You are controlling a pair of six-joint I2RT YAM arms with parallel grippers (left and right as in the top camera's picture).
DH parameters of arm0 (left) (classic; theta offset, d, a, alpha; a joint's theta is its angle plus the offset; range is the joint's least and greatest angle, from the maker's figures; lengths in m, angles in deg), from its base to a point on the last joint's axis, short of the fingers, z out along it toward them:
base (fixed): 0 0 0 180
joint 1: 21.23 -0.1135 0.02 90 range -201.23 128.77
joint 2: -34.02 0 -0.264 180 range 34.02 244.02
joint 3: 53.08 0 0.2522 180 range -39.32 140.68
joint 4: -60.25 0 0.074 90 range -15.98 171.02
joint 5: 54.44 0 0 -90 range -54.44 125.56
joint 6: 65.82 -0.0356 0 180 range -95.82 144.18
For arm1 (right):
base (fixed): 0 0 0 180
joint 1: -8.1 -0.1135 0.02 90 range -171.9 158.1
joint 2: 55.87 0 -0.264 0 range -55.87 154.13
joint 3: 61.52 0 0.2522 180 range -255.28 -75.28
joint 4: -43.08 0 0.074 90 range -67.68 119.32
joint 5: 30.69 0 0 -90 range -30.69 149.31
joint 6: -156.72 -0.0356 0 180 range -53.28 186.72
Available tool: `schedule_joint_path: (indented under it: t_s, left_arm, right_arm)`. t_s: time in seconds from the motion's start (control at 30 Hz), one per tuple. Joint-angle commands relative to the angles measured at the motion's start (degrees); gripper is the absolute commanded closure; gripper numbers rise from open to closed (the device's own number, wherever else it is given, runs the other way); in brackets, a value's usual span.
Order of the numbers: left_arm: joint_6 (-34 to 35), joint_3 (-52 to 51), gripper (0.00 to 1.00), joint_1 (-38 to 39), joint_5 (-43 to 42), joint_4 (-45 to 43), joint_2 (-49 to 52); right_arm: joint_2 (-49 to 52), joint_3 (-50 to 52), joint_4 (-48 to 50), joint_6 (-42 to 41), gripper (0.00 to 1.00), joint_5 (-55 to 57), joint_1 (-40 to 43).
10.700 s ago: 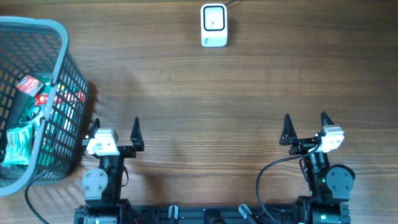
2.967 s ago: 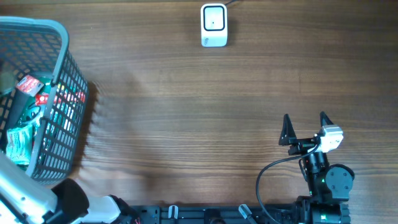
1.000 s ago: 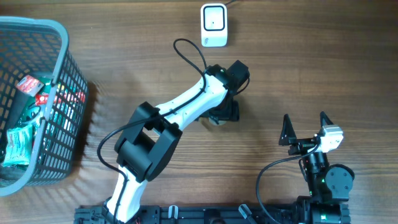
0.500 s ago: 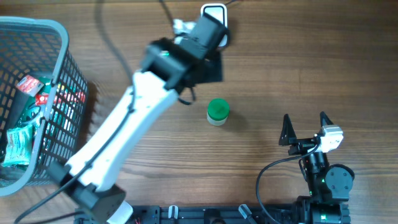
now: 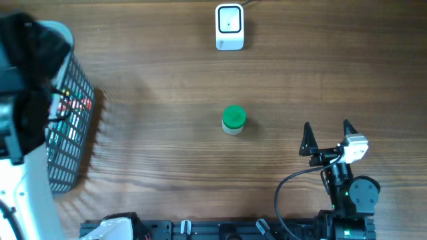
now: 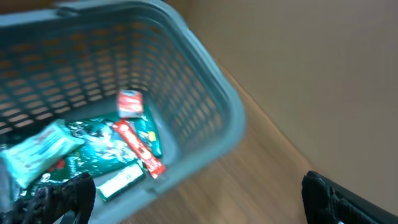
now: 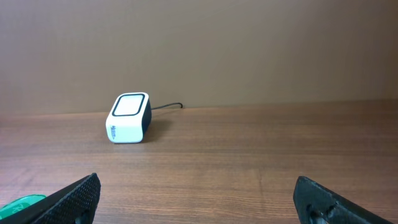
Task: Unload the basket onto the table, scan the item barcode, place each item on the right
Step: 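Set the jar down on the table and open the left gripper, then reach into the basket and grasp the white wet-wipes pack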
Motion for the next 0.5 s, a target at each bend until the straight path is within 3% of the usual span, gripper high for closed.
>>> schedule_joint_path:
  t_s: [0.0, 0.2, 0.37, 0.47]
  left_arm:
    - [3.04, 0.7, 0.0, -8.07, -1.18, -0.52, 0.2]
    - [10.91, 0.68, 0.0, -20.28, -1.42, -0.57, 1.84]
    - [12.13, 0.68, 0.0, -26.01, -2.32, 0.9, 4.79]
    - [18.4, 0.68, 0.0, -29.18, -2.32, 3.56, 7.54]
  right_arm:
    - [-0.35, 0.07, 0.17, 0.35, 0.0, 0.42, -0.22]
    - [-0.35, 0.07, 0.17, 0.39, 0.0, 0.42, -0.22]
    - [-0.35, 0.07, 0.17, 0.37, 0.0, 0.42, -0.22]
    - [-0.35, 0.07, 0.17, 0.35, 0.0, 0.42, -0.22]
